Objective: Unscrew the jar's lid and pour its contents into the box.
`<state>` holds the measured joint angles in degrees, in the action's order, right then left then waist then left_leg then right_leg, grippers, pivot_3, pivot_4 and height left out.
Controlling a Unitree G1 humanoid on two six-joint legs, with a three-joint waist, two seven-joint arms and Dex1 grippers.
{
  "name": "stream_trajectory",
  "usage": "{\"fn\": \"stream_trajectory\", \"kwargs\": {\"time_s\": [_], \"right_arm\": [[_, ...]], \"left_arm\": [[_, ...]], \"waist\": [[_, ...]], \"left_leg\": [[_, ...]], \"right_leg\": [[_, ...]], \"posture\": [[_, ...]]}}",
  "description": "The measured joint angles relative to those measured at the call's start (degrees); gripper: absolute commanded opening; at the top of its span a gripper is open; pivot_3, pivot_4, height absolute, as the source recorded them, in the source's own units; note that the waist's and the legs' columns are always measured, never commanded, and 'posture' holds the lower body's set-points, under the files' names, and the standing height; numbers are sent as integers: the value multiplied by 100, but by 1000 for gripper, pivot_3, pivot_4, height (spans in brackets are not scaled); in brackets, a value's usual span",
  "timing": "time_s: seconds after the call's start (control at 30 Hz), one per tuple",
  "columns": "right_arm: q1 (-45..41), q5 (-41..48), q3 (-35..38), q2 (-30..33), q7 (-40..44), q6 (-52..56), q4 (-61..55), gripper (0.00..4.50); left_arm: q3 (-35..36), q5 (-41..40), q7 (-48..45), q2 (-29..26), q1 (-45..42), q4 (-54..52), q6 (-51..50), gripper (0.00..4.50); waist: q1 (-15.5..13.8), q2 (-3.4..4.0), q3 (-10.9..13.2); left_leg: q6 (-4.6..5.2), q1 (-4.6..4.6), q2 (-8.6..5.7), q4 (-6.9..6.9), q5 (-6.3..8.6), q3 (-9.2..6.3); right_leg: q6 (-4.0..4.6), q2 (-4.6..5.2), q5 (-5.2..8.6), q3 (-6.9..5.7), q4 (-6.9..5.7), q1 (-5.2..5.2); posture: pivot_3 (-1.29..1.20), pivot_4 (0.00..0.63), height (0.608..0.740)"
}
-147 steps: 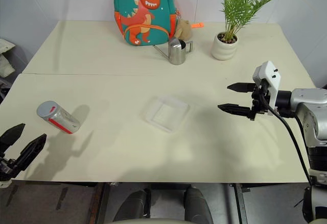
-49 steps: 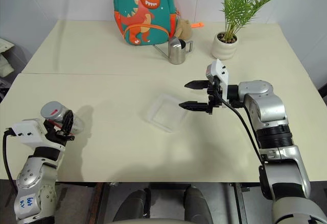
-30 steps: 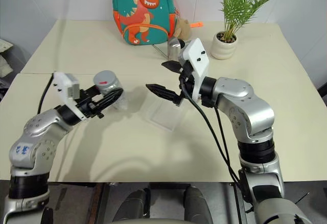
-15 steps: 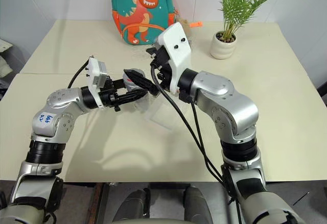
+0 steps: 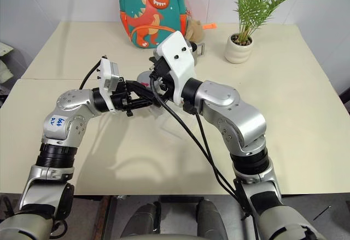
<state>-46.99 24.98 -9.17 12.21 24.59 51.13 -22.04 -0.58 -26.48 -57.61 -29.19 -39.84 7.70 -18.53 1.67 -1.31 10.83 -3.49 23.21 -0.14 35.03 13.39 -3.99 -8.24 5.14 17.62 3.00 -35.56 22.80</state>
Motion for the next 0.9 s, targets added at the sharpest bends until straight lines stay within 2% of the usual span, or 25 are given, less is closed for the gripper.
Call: {"fn": "stream_trajectory", "kwargs": {"time_s": [0.43, 0.6, 0.63, 0.67, 0.9], "right_arm": [[113, -181, -153, 16, 2, -241, 188, 4500], [113, -159, -149, 20, 49, -239, 197, 2844], [113, -152, -148, 27, 66, -236, 200, 2704], [113, -146, -145, 31, 77, -234, 200, 2595], [118, 97, 20, 104, 358, -137, 184, 2595]], "left_arm": [[1, 0, -70, 79, -2, 0, 0, 1983], [13, -2, -75, 83, -2, 0, 1, 1983], [16, -1, -76, 83, -2, -1, 1, 1983], [16, -1, -76, 83, -2, -1, 1, 1983], [15, -35, -202, 108, -1, -34, -11, 1983]], "waist": [[1, 0, 0], [-1, 0, 0], [-1, 0, 0], [-1, 0, 0], [-2, 0, 0]], "left_leg": [[0, 0, 1, 0, 0, 0], [0, 0, 2, 0, 0, -1], [0, 0, 2, 0, 0, -1], [0, 0, 2, 1, 0, -1], [0, 0, 2, 0, 0, -1]], "right_leg": [[0, -2, 0, 0, -1, 0], [0, -2, 0, 0, -1, 0], [0, -2, 0, 0, -1, 0], [0, -2, 0, 0, -1, 0], [0, -2, 0, 0, 0, 0]], "posture": [[0, 150, 740], [0, 150, 740], [0, 150, 740], [0, 150, 740], [0, 150, 740]]}}
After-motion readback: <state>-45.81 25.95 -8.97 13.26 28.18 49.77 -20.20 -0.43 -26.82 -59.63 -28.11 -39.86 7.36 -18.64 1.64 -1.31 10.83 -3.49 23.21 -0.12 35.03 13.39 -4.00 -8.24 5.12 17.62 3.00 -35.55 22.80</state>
